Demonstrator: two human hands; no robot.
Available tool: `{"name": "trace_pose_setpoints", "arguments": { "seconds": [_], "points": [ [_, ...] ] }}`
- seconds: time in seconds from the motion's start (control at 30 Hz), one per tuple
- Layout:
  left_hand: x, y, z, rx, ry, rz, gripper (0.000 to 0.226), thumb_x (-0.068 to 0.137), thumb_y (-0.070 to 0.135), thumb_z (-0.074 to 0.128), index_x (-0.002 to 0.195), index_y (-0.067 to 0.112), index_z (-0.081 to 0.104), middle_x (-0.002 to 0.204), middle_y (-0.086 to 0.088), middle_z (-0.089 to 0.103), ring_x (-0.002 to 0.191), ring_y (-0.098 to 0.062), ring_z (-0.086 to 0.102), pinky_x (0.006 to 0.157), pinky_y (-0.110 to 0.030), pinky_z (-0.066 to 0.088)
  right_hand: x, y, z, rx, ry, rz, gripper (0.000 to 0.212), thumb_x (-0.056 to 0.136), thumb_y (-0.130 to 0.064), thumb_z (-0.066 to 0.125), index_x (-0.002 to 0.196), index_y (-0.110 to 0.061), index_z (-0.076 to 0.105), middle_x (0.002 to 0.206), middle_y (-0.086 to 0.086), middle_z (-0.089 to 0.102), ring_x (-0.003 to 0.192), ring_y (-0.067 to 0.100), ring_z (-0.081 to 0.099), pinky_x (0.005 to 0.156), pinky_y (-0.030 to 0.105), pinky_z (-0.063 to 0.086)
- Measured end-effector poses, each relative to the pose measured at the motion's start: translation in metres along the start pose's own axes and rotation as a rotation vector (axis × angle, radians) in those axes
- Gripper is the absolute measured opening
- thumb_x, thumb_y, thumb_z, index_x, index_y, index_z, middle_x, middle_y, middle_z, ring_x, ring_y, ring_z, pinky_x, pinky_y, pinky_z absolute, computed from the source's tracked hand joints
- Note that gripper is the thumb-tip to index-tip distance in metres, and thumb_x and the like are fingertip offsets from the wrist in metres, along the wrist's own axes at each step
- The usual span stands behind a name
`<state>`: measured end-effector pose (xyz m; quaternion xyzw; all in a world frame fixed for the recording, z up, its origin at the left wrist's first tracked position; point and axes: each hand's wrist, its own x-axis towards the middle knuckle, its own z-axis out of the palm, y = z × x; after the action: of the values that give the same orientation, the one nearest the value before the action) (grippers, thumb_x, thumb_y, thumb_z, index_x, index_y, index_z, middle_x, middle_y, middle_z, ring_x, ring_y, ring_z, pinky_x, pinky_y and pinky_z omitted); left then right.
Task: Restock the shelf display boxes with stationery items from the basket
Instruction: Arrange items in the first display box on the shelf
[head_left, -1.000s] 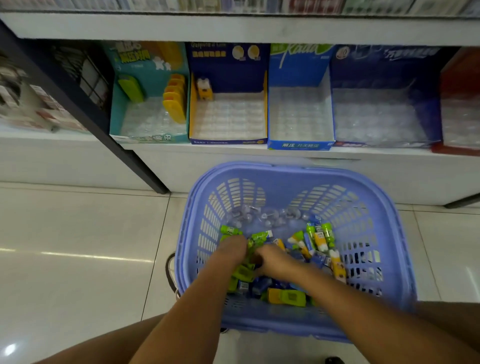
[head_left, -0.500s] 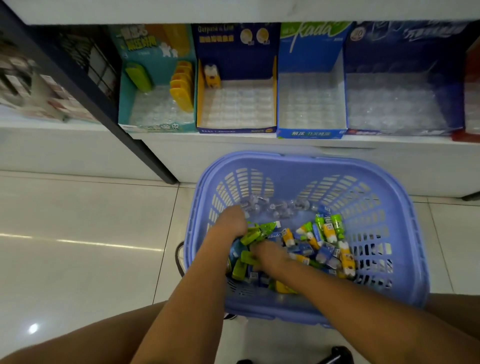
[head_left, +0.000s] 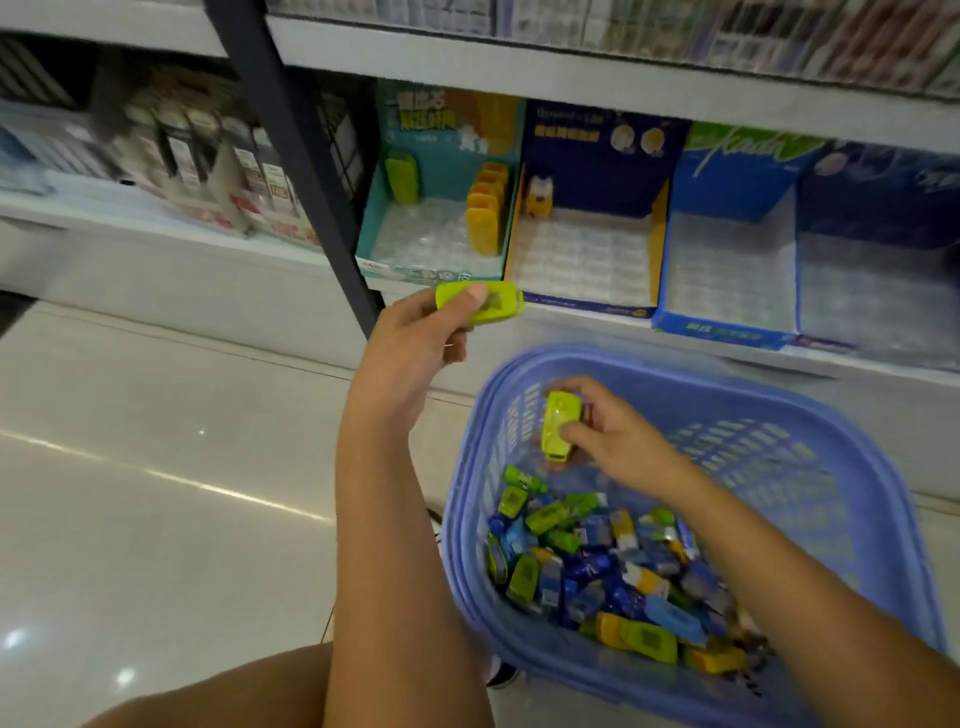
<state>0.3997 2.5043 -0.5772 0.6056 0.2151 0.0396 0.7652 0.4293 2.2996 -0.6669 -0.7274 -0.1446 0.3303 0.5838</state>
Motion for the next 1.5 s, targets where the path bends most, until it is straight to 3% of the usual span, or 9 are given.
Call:
{"name": "trace_pose_setpoints", "arguments": {
  "seconds": [0.13,0.3,0.47,0.73,1.03,1.2,1.3,1.4,1.5],
  "points": [
    [0.005,0.001,-0.016,-0.238,0.131,0.044,0.017,0.094,0.022,0.057,0.088,0.016,0.071,0.078,0.001,0.072,0.068,-0.011,0.067,0.062,-0.019,0.053,0.044,-0.083,0.007,-0.034,0.11,-0.298,0.035,0.094,-0.007,0.052,0.11,-0.037,0.05,0.104,0.001,0.062,0.095,0.015,0.065,0.082,0.03,0.056],
    [0.01,-0.01,-0.03,-0.409,0.224,0.045,0.023,0.098,0.017,0.049,0.106,0.007,0.068,0.096,-0.01,0.074,0.084,-0.018,0.071,0.071,-0.021,0.056,0.133,-0.154,0.024,-0.433,0.293,-0.481,0.036,0.081,-0.004,0.065,0.111,-0.024,0.064,0.111,-0.001,0.063,0.098,0.012,0.058,0.088,0.024,0.046],
    [0.017,-0.016,-0.038,-0.502,0.277,0.044,0.025,0.097,0.014,0.05,0.111,0.003,0.066,0.101,-0.012,0.073,0.083,-0.017,0.072,0.071,-0.021,0.056,0.206,-0.177,0.023,-0.775,0.334,-0.369,0.045,0.083,-0.012,0.067,0.127,-0.019,0.058,0.13,0.003,0.059,0.113,0.016,0.055,0.089,0.018,0.038],
    [0.024,-0.027,-0.053,-0.528,0.332,0.011,0.019,0.095,0.013,0.052,0.106,0.005,0.066,0.102,-0.014,0.072,0.088,-0.021,0.072,0.075,-0.024,0.058,0.241,-0.177,0.017,-1.037,0.332,-0.357,0.04,0.088,-0.011,0.061,0.128,-0.012,0.055,0.133,0.015,0.052,0.12,0.028,0.05,0.093,0.024,0.037],
    [0.024,-0.032,-0.052,-0.447,0.293,0.007,0.017,0.094,0.013,0.055,0.104,0.011,0.068,0.101,-0.009,0.074,0.09,-0.02,0.072,0.074,-0.022,0.056,0.221,-0.172,0.017,-1.074,0.384,-0.477,0.029,0.091,-0.011,0.054,0.116,-0.005,0.065,0.121,0.019,0.059,0.114,0.033,0.052,0.092,0.03,0.038],
    [0.026,-0.031,-0.05,-0.429,0.26,0.027,0.018,0.094,0.015,0.056,0.106,0.01,0.068,0.102,-0.009,0.073,0.092,-0.02,0.071,0.075,-0.022,0.056,0.228,-0.177,0.019,-1.212,0.377,-0.386,0.027,0.094,-0.01,0.046,0.113,0.0,0.062,0.12,0.02,0.059,0.113,0.033,0.053,0.091,0.029,0.039],
    [0.025,-0.027,-0.047,-0.417,0.259,0.027,0.02,0.094,0.014,0.056,0.109,0.008,0.068,0.102,-0.01,0.073,0.091,-0.02,0.072,0.074,-0.022,0.056,0.232,-0.181,0.027,-1.225,0.395,-0.325,0.033,0.094,-0.01,0.047,0.123,0.001,0.055,0.132,0.021,0.051,0.125,0.032,0.044,0.102,0.031,0.032],
    [0.022,-0.022,-0.045,-0.435,0.267,0.024,0.025,0.096,0.016,0.052,0.113,0.004,0.065,0.103,-0.013,0.073,0.092,-0.022,0.072,0.075,-0.023,0.057,0.232,-0.189,0.03,-1.214,0.41,-0.199,0.04,0.094,-0.016,0.049,0.132,-0.005,0.046,0.138,0.016,0.044,0.127,0.029,0.039,0.095,0.026,0.033],
    [0.017,-0.016,-0.042,-0.487,0.301,0.027,0.022,0.096,0.018,0.05,0.11,0.006,0.064,0.106,-0.015,0.071,0.095,-0.022,0.07,0.076,-0.024,0.057,0.221,-0.193,0.035,-1.184,0.368,-0.134,0.046,0.098,-0.019,0.041,0.142,-0.011,0.035,0.148,0.014,0.033,0.134,0.03,0.032,0.103,0.029,0.031]
  ]
}}
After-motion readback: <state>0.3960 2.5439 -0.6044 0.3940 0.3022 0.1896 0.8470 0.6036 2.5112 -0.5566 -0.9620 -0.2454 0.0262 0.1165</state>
